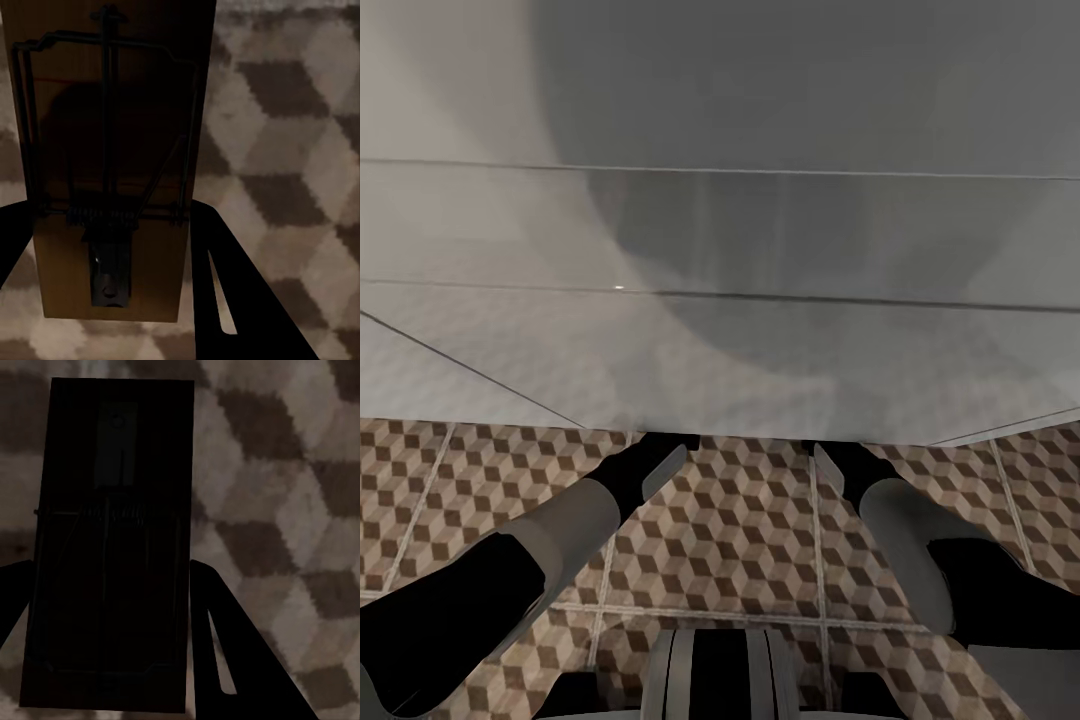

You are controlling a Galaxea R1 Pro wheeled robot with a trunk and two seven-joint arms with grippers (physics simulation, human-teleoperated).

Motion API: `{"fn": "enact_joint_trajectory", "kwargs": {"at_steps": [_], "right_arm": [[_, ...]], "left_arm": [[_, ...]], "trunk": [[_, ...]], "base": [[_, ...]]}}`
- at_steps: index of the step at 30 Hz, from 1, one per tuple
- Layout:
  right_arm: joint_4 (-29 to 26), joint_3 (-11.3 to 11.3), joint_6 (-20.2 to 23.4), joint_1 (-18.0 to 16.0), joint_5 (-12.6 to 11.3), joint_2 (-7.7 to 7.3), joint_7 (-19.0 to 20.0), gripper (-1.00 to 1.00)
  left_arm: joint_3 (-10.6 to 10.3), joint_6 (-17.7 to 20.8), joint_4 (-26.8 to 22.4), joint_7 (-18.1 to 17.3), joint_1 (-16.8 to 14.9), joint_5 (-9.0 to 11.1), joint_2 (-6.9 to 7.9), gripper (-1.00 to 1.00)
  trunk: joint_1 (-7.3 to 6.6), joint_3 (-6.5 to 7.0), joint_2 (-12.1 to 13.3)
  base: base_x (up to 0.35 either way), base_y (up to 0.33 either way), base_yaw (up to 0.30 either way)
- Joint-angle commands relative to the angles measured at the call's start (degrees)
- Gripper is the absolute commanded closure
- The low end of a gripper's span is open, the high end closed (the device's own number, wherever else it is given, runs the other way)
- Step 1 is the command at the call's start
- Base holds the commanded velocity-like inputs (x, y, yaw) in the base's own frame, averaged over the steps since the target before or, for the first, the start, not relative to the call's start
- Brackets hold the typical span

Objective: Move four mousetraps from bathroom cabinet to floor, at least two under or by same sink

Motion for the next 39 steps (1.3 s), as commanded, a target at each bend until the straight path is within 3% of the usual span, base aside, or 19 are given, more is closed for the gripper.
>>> {"fn": "enact_joint_trajectory", "kwargs": {"at_steps": [1, 10, 20, 39], "right_arm": [[0.0, 0.2, -0.1, -0.4, 0.1, 0.02, 0.0, 1.0], [0.0, 0.3, -0.2, -0.4, 0.3, 0.03, 0.0, 1.0], [-0.1, 0.3, -0.2, -0.4, 0.5, -0.02, 0.1, 1.0], [-0.8, 0.4, -0.5, -0.3, 0.5, -0.28, 0.6, 1.0]], "left_arm": [[0.2, 0.2, 0.0, -0.1, -0.2, -0.1, -0.03, 1.0], [0.5, 1.4, 1.9, -0.1, -1.5, 0.2, -0.03, 1.0], [0.9, 1.8, 5.5, -0.3, -4.5, 4.1, -0.18, 1.0], [0.8, 1.7, 5.8, -0.3, -4.7, 4.4, -0.03, 1.0]], "trunk": [[-0.02, 0.02, 0.0], [-0.02, 0.02, 0.0], [-0.02, 0.02, 0.0], [-0.02, 0.02, 0.0]], "base": [[0.0, 0.0, 0.0], [0.0, 0.0, 0.0], [0.0, 0.0, 0.0], [0.0, 0.0, 0.0]]}}
